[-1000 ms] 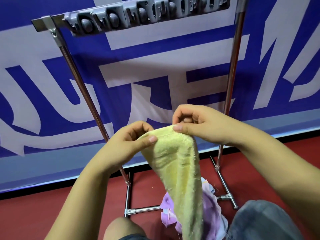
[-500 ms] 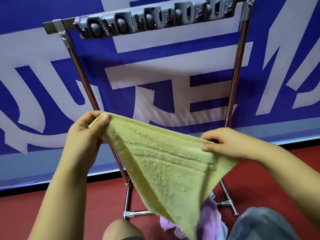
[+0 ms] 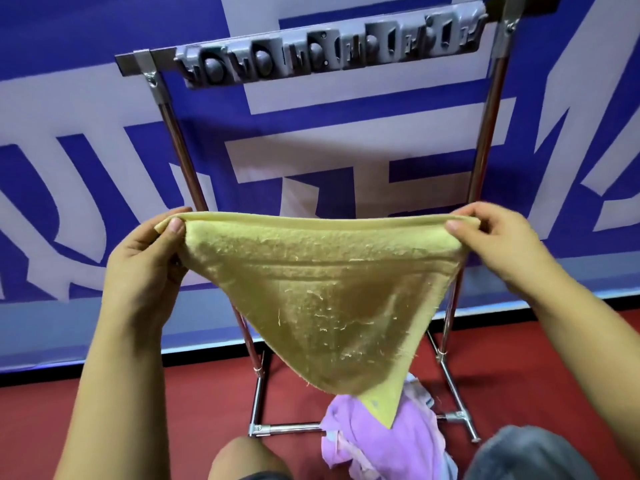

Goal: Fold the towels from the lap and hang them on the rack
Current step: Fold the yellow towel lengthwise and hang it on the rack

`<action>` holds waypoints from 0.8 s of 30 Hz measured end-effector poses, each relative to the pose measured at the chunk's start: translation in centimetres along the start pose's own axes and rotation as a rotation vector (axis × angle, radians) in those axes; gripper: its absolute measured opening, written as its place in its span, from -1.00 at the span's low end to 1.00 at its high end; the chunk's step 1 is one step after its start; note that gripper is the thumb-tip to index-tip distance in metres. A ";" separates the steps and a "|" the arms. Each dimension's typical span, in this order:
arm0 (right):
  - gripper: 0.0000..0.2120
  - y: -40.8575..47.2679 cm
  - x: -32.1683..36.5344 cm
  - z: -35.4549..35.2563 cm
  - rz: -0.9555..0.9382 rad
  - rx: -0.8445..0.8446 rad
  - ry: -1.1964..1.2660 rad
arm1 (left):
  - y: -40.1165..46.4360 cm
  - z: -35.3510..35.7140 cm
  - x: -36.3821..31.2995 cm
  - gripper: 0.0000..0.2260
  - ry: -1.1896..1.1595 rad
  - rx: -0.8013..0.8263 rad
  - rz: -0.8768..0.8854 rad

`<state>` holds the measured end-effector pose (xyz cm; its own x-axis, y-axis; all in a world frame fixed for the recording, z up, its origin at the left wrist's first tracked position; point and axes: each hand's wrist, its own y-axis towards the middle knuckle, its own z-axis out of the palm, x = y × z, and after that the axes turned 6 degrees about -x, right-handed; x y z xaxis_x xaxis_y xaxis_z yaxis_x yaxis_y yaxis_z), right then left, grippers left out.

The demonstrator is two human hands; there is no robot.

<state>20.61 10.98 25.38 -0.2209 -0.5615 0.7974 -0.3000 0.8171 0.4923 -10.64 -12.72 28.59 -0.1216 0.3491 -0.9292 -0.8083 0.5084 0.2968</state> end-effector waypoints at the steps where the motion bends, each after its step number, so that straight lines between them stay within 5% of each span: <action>1: -0.93 -0.1 0.1 0.0 0.097 -0.035 0.198 | 0.0 0.0 0.0 -0.86 -0.034 -0.025 -0.008; 4: -0.86 -0.4 0.9 -0.1 0.372 -0.036 0.745 | -0.3 0.0 0.5 -0.90 -0.107 -0.074 -0.028; 8: -0.66 -1.1 1.9 0.4 0.673 -0.048 1.135 | -0.8 0.6 1.6 -0.88 -0.175 -0.094 -0.162; 10: -0.82 -1.7 1.9 1.1 0.794 -0.096 1.224 | -1.5 1.3 2.2 -0.78 -0.228 -0.110 -0.273; 15: -0.88 -5.4 2.6 3.8 0.757 -0.173 1.072 | -6.4 5.2 3.9 -0.89 -0.210 -0.112 -0.394; 24: -0.91 -10.7 6.5 7.5 0.524 -0.028 0.639 | -13.7 11.3 4.1 -0.96 0.032 0.002 -0.299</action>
<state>15.42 -2.41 22.70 0.2471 0.0683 0.9666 -0.2798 0.9601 0.0037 6.50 -9.35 23.18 0.1038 0.1590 -0.9818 -0.8097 0.5867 0.0094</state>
